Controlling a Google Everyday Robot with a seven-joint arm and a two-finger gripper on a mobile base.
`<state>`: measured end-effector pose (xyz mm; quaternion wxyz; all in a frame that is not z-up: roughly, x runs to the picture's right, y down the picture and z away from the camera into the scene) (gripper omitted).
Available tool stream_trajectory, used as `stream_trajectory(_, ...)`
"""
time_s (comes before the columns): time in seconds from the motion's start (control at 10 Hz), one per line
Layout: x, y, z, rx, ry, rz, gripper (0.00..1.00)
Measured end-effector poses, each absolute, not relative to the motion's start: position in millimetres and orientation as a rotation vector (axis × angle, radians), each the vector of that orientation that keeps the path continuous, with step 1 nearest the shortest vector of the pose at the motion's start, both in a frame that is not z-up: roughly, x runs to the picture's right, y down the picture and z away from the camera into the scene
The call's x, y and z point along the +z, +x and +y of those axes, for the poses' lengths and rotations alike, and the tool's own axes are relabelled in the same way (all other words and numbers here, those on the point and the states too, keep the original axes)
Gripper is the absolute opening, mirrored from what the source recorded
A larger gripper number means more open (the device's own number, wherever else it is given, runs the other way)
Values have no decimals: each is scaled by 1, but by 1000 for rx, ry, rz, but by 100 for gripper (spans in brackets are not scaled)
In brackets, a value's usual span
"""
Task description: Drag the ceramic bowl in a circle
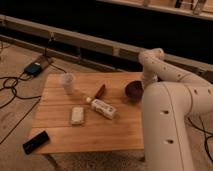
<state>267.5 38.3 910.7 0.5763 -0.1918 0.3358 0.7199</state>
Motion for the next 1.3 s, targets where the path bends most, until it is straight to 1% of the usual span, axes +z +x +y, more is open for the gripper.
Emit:
stream_trajectory(0.4,894,194,55,1598,-564,687,14)
stream_trajectory(0.6,896,166,57,1563,-602,643,14)
stream_trajectory(0.8,907,145,51,1539,-617,606,14)
stream_trajectory(1.0,927,128,26,1539,-602,560,14)
stream_trajectory(1.3,947,133,-17,1565,-542,538,14)
